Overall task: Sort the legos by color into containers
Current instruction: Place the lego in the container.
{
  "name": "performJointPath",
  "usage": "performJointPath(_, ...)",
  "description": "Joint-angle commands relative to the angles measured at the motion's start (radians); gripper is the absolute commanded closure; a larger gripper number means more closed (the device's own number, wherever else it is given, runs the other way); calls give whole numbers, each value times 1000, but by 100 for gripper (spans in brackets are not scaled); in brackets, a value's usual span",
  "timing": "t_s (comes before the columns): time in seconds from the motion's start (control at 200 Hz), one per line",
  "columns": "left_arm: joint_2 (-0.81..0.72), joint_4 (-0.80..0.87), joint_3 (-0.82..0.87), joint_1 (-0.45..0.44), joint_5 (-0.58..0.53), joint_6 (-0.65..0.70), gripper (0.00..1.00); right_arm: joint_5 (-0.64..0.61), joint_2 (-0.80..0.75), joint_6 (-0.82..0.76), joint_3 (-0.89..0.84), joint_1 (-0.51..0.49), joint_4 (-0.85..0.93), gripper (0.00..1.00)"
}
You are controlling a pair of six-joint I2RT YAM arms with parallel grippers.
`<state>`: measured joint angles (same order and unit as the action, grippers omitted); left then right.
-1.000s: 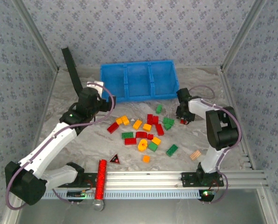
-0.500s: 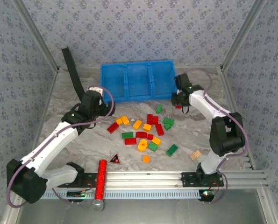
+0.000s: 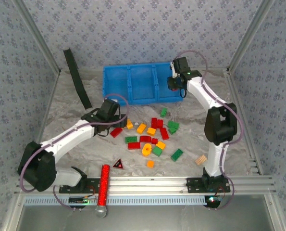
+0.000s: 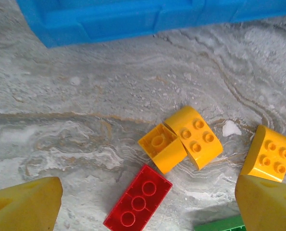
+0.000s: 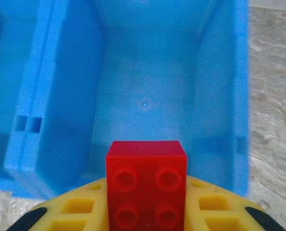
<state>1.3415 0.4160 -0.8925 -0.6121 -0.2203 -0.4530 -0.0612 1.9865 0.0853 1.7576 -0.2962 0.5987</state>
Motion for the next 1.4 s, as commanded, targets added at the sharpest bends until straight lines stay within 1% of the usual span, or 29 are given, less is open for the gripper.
performJointPath(0.0,34,-15,-20,-14,10,-39,8,19,80,-34,101,-3,21,70)
performJointPath(0.19,84,-17,-22,-16,13,-53,10,20,203,-42,209,-2,48,70)
performJointPath(0.485,171,-39,-39,-18,25,-77,15,29,303,-46,278,4,53,67)
performJointPath(0.735,254,-80,-74,-18,30,-95,20,56,338,-42,295,15,41,66)
performJointPath(0.98,328,-90,-116,-18,34,-99,23,79,361,-44,313,23,43,57)
performJointPath(1.149,371,-87,-136,-18,41,-104,29,94,359,-45,313,25,43,52)
performJointPath(1.399,381,-80,-136,-12,33,-115,37,107,339,-43,304,26,41,52)
